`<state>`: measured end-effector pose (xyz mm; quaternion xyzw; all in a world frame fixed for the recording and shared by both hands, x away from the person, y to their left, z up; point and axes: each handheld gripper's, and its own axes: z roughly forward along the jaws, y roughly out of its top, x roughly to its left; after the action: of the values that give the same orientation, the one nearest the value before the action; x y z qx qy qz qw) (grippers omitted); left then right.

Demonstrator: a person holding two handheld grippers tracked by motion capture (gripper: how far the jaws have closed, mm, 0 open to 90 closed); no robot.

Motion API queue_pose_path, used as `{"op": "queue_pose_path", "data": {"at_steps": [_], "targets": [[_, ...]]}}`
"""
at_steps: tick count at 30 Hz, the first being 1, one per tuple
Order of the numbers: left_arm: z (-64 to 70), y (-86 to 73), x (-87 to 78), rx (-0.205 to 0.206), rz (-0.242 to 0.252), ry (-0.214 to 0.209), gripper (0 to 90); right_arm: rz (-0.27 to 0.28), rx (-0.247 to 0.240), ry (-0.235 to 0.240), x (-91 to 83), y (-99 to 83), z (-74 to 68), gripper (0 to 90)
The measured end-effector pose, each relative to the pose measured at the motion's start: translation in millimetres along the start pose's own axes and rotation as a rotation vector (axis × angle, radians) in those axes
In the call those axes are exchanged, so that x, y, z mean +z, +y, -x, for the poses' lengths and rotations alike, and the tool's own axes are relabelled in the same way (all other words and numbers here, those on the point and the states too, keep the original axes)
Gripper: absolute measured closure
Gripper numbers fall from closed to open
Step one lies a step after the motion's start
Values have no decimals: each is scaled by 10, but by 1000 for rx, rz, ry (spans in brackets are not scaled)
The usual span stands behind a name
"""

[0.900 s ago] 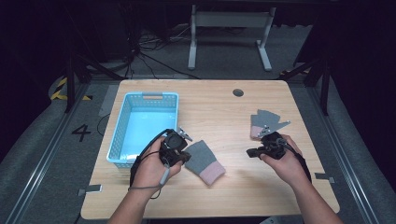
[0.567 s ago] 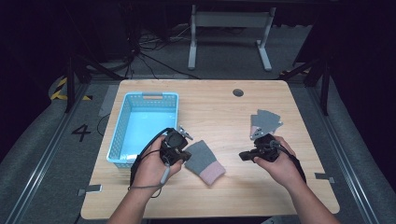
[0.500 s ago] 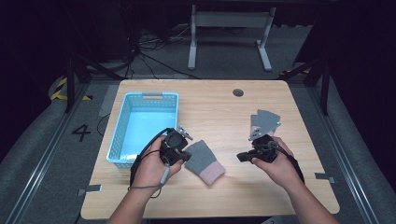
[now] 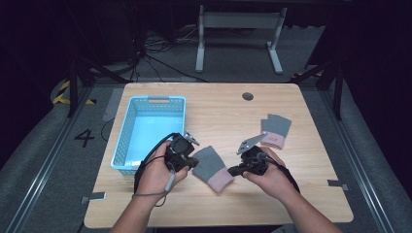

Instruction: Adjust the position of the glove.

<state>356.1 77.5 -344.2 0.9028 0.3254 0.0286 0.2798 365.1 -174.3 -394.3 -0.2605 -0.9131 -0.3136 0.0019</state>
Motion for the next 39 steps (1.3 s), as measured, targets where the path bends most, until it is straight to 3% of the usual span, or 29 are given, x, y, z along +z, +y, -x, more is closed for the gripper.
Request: {"op": "queue_pose_path", "data": {"at_steps": [9,17,25,39], "targets": [[-1,2,26,1,-4,0,900,-46,-30,17,256,46,-119,900],[-4,-1,29,-1,-5,1,900,-79,-39,20,406,41,-123,900],[-2,-2,30,-1,-4,-1,899,-105,-37,11,479,9,-89,900],[-1,-4,25,-2,-1,-1,898,-109,27,-13,402,-61,69,900]]}}
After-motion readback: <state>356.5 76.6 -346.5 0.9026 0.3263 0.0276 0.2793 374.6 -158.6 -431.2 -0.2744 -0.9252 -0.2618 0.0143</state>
